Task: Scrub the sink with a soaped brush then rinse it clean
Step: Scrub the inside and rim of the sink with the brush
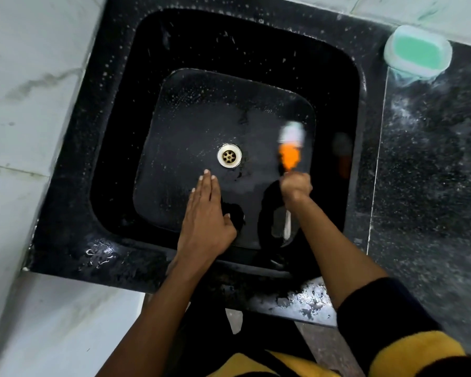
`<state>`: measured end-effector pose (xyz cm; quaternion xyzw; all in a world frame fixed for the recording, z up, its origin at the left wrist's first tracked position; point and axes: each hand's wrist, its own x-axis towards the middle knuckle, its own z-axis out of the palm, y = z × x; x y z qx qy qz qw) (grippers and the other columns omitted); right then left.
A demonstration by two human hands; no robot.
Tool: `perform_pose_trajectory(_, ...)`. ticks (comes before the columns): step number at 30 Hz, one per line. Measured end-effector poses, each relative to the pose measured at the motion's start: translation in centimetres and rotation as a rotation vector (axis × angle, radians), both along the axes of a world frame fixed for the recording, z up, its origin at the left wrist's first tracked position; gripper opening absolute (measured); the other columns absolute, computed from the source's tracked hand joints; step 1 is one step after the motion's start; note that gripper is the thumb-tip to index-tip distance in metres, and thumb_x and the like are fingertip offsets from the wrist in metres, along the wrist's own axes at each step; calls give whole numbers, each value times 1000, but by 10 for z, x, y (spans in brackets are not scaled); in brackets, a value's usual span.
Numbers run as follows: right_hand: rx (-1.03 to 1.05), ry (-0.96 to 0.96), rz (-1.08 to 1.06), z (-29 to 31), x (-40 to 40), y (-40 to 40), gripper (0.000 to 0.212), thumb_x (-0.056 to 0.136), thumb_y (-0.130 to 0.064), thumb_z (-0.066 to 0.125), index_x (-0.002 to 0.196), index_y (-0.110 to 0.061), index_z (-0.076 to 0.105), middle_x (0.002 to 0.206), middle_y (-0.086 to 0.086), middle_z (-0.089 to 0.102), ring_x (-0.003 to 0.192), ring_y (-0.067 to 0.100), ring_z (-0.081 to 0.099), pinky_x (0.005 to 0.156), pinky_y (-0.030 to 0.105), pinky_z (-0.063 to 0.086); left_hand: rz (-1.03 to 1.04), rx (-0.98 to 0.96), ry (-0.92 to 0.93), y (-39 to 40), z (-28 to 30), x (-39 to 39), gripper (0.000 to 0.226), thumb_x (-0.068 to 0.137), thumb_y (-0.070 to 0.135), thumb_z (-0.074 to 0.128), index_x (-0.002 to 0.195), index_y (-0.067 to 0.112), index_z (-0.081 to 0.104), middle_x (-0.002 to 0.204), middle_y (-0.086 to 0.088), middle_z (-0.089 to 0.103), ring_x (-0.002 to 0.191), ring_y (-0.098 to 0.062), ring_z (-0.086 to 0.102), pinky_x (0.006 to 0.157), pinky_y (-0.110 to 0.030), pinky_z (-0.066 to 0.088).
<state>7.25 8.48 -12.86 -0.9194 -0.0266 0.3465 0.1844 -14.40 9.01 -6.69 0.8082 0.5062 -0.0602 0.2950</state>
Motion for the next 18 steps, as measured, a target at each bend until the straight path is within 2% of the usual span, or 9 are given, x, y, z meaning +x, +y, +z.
perform_pose_trajectory(1,-18,-34,-76,-1,6,-6,31,96,-13,50,121,1,61,127,16,60,119,31,56,94,31,45,5,1,0,0,0,0,90,88,25,57,158,4,4,167,-10,-8,155,-19,-5,126,-35,0)
perform_pose_trajectory(2,-45,-67,-47,-4,3,-13,33,97,-13,47,125,2,57,130,18,58,120,33,54,94,33,45,7,0,2,0,0,0,90,89,25,56,158,4,4,167,-10,-8,154,-19,-6,126,-35,0)
perform_pose_trajectory(6,-55,6,370,-8,-56,-22,31,91,-21,52,115,-8,65,121,21,62,115,38,57,93,39,47,47,14,26,-1,1,1,87,90,25,55,158,3,6,167,-11,-5,155,-21,-2,126,-35,2)
perform_pose_trajectory(9,-58,-17,580,0,-59,-10,31,91,-23,51,114,-4,62,118,24,59,112,41,57,90,42,48,253,1,41,0,5,-4,79,92,21,51,157,0,11,167,-13,2,154,-24,4,126,-36,4)
perform_pose_trajectory(12,-116,-111,586,-3,-36,6,32,92,-25,51,113,-5,63,119,23,60,112,40,58,91,41,48,541,-48,-33,7,7,-12,73,94,17,48,157,1,14,167,-13,7,154,-26,8,126,-37,6)
perform_pose_trajectory(13,-149,-153,699,-3,-37,8,31,92,-25,51,114,-6,62,119,22,60,112,39,57,92,42,48,621,-87,-63,10,8,-14,71,95,16,48,157,1,16,167,-13,9,153,-28,10,126,-37,9)
perform_pose_trajectory(15,-145,-200,1074,-3,-55,7,29,95,-24,48,115,-6,60,120,21,58,112,40,57,91,43,47,729,-187,-101,16,10,-14,66,94,14,48,154,0,24,163,-16,21,150,-32,21,122,-37,18)
perform_pose_trajectory(17,-115,-133,1481,4,-78,1,29,97,-22,44,115,-7,61,119,20,60,111,37,59,89,40,47,746,-252,-52,19,13,-10,58,91,15,50,145,-1,39,152,-21,41,137,-37,40,112,-40,33)
perform_pose_trajectory(18,-127,-82,1615,10,-82,-3,30,97,-22,42,115,-7,61,120,19,60,111,35,59,89,39,46,719,-271,-8,19,14,-9,55,90,18,51,141,-1,44,147,-21,45,131,-39,45,108,-41,36)
